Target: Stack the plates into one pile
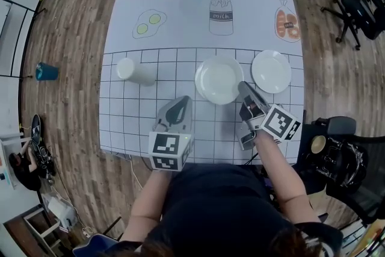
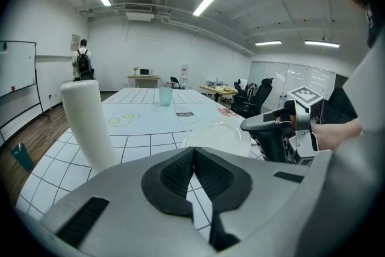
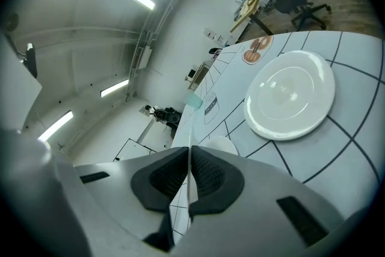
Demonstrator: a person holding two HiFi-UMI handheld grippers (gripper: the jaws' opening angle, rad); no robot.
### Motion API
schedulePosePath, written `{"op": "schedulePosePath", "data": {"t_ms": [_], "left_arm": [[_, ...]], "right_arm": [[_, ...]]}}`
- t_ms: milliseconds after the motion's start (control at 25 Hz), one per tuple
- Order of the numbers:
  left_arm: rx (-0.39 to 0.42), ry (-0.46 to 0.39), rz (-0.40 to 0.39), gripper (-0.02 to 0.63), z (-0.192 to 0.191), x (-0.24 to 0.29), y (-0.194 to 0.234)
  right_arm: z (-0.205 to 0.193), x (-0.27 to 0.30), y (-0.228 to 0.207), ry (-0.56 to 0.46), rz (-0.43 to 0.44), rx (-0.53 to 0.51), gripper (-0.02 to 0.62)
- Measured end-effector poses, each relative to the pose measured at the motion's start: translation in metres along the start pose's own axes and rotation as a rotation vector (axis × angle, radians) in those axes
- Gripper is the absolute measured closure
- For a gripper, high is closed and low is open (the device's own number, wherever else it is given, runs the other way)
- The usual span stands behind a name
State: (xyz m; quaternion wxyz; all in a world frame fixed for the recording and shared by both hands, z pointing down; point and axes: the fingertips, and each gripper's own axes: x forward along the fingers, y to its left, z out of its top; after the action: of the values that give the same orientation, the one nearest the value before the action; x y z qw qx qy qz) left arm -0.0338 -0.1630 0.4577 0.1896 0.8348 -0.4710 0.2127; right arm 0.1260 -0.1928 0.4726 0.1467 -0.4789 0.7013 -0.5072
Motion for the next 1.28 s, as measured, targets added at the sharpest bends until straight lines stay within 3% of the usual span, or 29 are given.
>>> {"op": "schedulePosePath", "data": {"t_ms": [400, 680, 880, 1160, 1280], "left_arm": [[0.007, 0.023, -0.011, 0.578, -0.004, 0.008, 0.006], [0.004, 0.033, -0.016, 0.578, -0.008, 0.01, 0.009], [0.004, 0.038, -0.017, 0.578, -0.01, 0.007, 0.011], [-0.008, 0.033, -0.007, 0.578, -0.01, 0.002, 0.017], [-0.004, 0.03, -0.012, 0.578, -0.01, 0.0, 0.017]], "right_arm": [[-0.009, 0.005, -0.031, 0.005, -0.189, -0.06, 0.56], [-0.021, 0.009, -0.046, 0.052, -0.322, -0.166, 0.54], [-0.03, 0.012, -0.05, 0.105, -0.358, -0.217, 0.536], [-0.033, 0.015, -0.048, 0.131, -0.366, -0.304, 0.426], [-0.031, 0.013, -0.039, 0.122, -0.352, -0.373, 0.416]]}}
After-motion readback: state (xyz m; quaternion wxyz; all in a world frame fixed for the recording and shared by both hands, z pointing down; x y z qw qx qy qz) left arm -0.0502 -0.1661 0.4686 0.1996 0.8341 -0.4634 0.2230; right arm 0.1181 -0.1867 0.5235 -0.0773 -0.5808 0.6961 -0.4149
